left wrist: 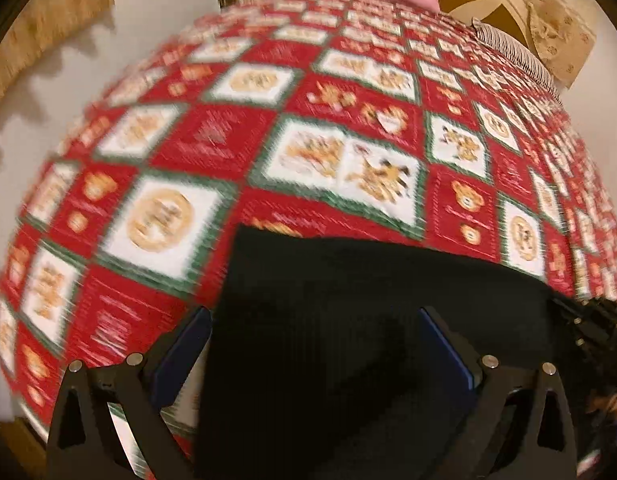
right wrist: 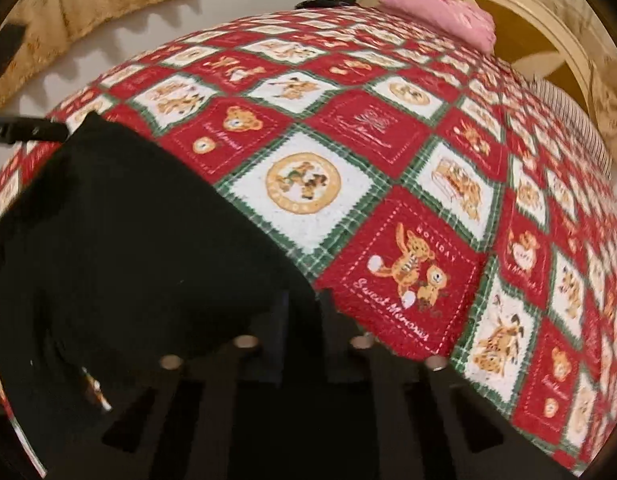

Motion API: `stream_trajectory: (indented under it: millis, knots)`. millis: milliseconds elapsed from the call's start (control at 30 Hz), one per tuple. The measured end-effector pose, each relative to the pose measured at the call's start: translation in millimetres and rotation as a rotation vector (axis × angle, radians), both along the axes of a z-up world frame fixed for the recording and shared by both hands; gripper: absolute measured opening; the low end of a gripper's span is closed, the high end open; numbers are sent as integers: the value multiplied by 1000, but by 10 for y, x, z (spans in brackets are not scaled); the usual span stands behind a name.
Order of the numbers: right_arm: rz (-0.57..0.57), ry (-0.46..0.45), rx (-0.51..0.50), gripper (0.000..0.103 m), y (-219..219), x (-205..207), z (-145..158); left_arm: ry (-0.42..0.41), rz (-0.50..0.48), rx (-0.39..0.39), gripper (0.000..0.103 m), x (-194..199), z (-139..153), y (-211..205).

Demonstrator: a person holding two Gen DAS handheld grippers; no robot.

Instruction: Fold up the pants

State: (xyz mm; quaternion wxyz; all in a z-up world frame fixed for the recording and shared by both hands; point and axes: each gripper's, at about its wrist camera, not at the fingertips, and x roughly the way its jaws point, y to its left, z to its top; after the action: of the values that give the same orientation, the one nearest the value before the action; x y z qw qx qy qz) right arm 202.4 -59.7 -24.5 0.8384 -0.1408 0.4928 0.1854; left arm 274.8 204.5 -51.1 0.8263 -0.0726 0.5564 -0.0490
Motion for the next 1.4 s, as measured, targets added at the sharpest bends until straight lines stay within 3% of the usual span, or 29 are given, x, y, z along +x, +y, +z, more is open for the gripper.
stream_trajectory:
  millis: [100, 200, 333, 533, 633, 867, 1033, 1100, 1133, 1167, 1200, 1233, 1300, 1400]
  knots:
    - [-42, -79, 57, 9, -47, -136, 193, 18, 16, -109, 102, -64, 2, 23]
    - [-62, -171, 184, 9, -104, -334, 469, -5, 26, -137, 102, -143, 75, 35]
    - [7, -213, 243, 9, 69, -604, 610, -13, 37, -172, 102, -110, 140, 61]
    - [111, -209, 201, 9, 341, -1122, 495, 45, 64, -173, 102, 153, -17, 24]
    - [125, -172, 168, 9, 386, -1214, 314, 98, 99, -188, 102, 286, -142, 24]
    - [149, -178, 94, 9, 438, -1301, 148, 185, 121, -119, 102, 423, -153, -92]
    - [137, -176, 104, 9, 434, -1325, 133, 152, 131, -61, 100, 447, -162, -184]
    - [136, -179, 100, 9, 443, -1344, 136, 105, 139, -54, 83, 437, -126, -178]
    - [134, -182, 99, 9, 447, -1364, 148, 87, 135, -54, 58, 436, -111, -168]
    - [129, -189, 96, 9, 439, -1374, 167, 67, 117, -81, 28, 424, -80, -157]
    - [123, -197, 93, 9, 430, -1382, 185, 61, 104, -141, 11, 416, -77, -134]
    - [115, -205, 93, 9, 417, -1386, 210, 55, 99, -260, 0, 391, -73, -77]
    - [86, -228, 92, 9, 384, -1382, 274, 2, 104, -404, 0, 310, -2, 1]
    - [-8, -281, 108, 9, 268, -1342, 435, -150, 81, -388, 0, 150, 319, -5]
